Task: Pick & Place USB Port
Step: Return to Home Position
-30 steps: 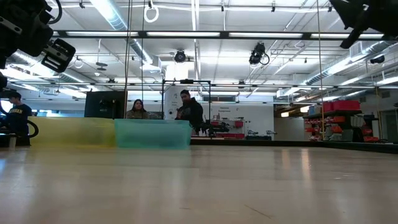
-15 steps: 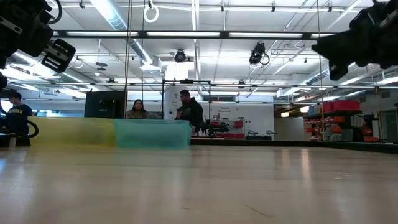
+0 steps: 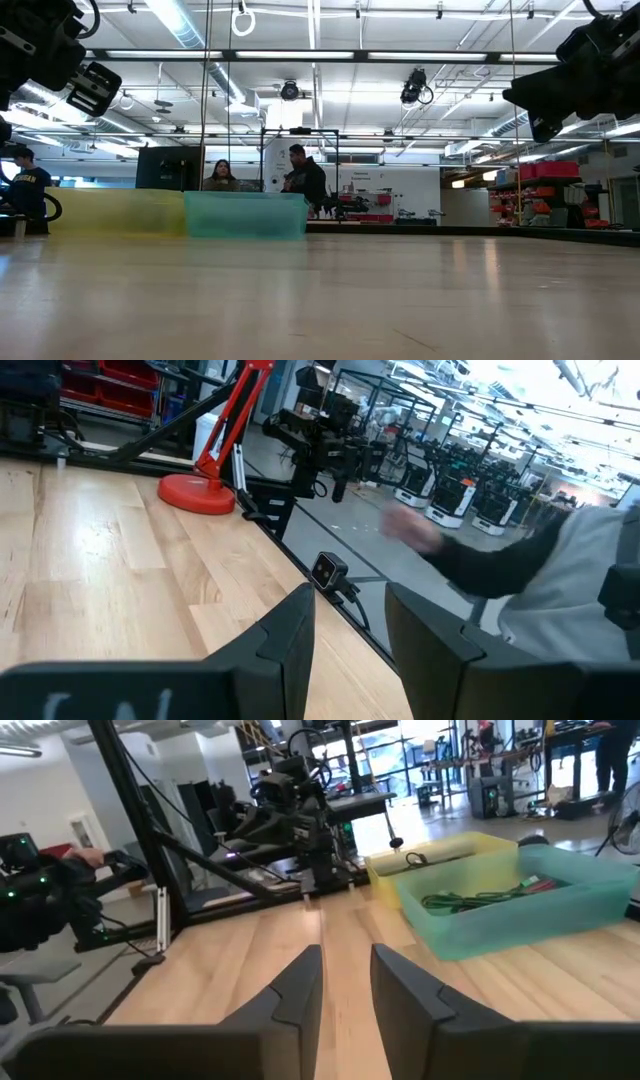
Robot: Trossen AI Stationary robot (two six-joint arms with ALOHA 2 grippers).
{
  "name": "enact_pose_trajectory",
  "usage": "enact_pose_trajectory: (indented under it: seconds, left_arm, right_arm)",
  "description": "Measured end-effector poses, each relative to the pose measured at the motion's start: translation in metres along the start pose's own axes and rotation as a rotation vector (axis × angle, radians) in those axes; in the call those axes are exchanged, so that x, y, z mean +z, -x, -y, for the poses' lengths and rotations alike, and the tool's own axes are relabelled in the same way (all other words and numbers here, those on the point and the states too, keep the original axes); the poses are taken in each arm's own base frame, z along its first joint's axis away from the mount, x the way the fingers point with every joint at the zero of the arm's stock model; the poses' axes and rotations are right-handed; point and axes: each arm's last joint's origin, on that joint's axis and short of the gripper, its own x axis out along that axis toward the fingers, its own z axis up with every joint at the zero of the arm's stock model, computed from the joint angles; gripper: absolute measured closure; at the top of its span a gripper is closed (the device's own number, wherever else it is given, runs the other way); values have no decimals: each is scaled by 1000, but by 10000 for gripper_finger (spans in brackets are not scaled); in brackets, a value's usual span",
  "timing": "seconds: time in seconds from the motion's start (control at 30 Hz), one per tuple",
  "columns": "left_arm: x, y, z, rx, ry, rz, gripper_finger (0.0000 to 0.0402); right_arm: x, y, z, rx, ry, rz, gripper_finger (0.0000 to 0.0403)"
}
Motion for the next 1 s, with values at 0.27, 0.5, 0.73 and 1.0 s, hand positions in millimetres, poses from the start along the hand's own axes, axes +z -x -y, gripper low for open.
enact_pose_trajectory:
  seconds: [0.27, 0.5, 0.73, 1.0]
  left_arm:
    - [-2, -2, -4, -7, -43, 75, 273]
    - [-1, 0, -6, 2, -41, 76, 273]
    - [2, 1, -6, -8, 35, 105, 273]
    - [15, 4, -11, 355, -398, 276, 273]
  right_arm:
    - [0, 0, 0, 0, -1, 1, 311]
    - [0, 0, 0, 0, -1, 1, 311]
    - [0, 0, 0, 0, -1, 1, 311]
    - [0, 0, 0, 0, -1, 1, 311]
